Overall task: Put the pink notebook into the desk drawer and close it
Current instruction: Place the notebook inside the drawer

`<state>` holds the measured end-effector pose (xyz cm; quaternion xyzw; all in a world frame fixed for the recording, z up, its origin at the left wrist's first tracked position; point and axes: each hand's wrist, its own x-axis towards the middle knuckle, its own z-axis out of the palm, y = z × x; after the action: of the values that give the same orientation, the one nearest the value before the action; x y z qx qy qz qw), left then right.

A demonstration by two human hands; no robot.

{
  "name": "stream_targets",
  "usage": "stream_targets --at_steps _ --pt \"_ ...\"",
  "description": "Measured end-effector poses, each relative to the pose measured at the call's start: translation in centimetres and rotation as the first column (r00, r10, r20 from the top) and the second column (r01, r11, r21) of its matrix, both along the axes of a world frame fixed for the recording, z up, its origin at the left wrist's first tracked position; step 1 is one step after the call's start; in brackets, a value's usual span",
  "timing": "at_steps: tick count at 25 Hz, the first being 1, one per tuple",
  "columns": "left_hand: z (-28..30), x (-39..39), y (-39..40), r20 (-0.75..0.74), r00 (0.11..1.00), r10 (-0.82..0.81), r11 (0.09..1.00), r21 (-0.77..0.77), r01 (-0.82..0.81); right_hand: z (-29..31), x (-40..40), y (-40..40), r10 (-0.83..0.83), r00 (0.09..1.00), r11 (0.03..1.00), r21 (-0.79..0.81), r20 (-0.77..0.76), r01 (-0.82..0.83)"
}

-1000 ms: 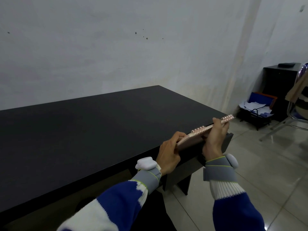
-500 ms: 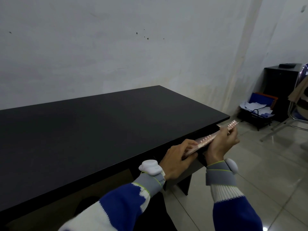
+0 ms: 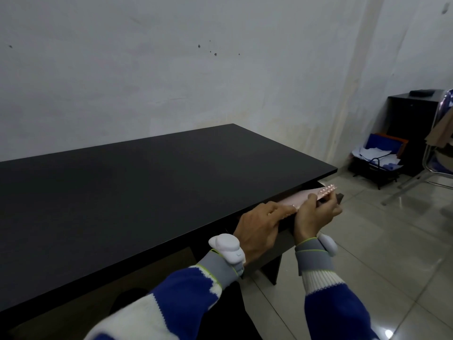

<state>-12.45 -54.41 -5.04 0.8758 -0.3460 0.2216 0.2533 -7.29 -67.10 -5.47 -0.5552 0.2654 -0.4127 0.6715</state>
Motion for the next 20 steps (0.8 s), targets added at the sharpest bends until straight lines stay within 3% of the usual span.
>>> stream_targets --at_steps 4,14,20 --pt "-0.3 0.3 0.5 0.016 1.0 -0.001 0.997 0.072 0.0 -0.5 0.0 0.2 -0.008 1.0 0.996 -0.084 -0.026 0.006" --pt "-1.7 1.3 0.3 -0.045 0.993 0.106 0.979 0.178 -0.096 -2.9 0.2 0.5 0.114 0.975 0.919 -0.352 -0.189 -0.175" --pt "-3.1 1.6 -0.7 -0.187 0.954 0.234 0.948 0.262 -0.181 -4.1 -0.5 0.2 0.154 0.97 0.882 -0.416 -0.19 -0.221"
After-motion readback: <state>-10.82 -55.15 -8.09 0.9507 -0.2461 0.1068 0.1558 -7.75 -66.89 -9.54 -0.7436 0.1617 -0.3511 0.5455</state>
